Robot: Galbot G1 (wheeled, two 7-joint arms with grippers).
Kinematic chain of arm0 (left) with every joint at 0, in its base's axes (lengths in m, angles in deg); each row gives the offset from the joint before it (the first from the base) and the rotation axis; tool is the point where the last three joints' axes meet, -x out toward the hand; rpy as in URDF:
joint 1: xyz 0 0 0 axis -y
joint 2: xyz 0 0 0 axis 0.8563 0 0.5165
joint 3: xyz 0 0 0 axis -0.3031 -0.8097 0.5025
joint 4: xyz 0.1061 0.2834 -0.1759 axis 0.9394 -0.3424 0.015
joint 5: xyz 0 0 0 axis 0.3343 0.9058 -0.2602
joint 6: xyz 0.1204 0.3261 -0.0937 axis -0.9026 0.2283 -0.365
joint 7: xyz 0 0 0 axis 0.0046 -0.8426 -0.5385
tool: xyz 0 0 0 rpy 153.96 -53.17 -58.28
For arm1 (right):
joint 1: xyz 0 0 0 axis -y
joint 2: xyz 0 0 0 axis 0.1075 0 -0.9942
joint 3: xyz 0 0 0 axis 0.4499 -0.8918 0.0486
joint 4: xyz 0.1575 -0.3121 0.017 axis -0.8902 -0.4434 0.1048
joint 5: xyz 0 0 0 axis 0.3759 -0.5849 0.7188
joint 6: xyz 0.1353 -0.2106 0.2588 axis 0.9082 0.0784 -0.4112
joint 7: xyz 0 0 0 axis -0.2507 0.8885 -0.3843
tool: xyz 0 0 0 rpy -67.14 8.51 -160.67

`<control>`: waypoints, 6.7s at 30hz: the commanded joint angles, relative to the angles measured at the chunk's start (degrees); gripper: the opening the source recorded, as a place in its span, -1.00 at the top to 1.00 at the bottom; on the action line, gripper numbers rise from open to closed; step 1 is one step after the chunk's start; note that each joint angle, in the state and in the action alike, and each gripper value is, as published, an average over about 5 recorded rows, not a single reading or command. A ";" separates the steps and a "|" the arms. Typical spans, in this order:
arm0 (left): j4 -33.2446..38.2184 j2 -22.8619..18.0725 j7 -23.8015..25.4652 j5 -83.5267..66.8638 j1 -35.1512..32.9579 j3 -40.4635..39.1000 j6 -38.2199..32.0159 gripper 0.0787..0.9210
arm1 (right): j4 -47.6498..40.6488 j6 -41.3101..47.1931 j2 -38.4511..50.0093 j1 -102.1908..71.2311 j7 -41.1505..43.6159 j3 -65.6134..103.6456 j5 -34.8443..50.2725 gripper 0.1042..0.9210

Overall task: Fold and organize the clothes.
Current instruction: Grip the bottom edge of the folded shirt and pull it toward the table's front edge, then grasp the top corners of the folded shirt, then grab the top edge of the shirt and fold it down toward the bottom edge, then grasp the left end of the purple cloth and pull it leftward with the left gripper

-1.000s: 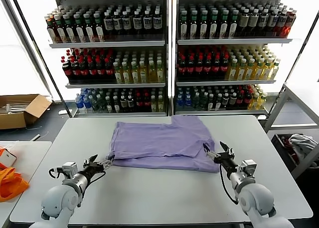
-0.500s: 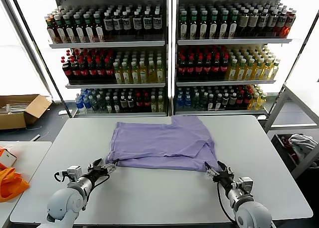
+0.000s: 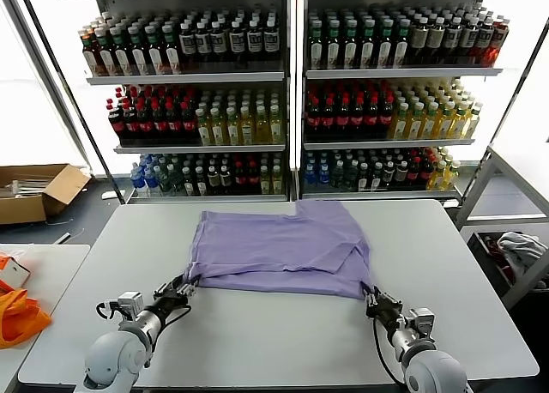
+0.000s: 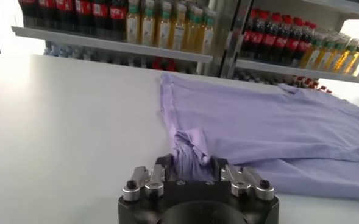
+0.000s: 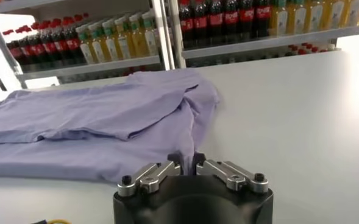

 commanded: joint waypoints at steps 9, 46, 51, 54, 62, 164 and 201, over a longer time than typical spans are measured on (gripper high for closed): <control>1.69 -0.87 1.86 2.92 -3.36 0.30 0.26 0.80 | 1.82 -1.45 3.07 -2.03 1.09 0.42 1.13 0.93; 28.55 -6.57 3.80 9.71 -33.86 12.43 0.53 0.77 | 22.78 -3.21 9.20 -23.84 0.09 8.04 -0.18 0.35; 29.41 -5.63 2.61 7.17 -32.76 15.49 0.50 0.44 | 20.57 -5.78 10.76 -19.16 3.16 11.25 1.27 -0.01; 29.68 -4.08 2.10 4.43 -31.65 18.96 0.49 0.24 | 18.37 -6.23 11.83 -15.35 5.17 12.30 2.06 -0.23; 23.56 1.61 3.24 1.68 -18.20 17.38 0.44 -0.32 | 4.02 0.10 9.88 9.15 14.77 5.13 1.79 -0.72; 17.52 14.50 2.51 -9.13 -15.51 7.18 -2.32 0.98 | 21.28 6.21 5.63 -13.66 11.00 11.26 -0.24 0.99; 25.37 -5.59 -24.13 -3.41 -25.63 2.35 -11.00 -0.53 | 22.42 -21.96 -6.48 -24.44 8.92 21.65 -9.79 -0.64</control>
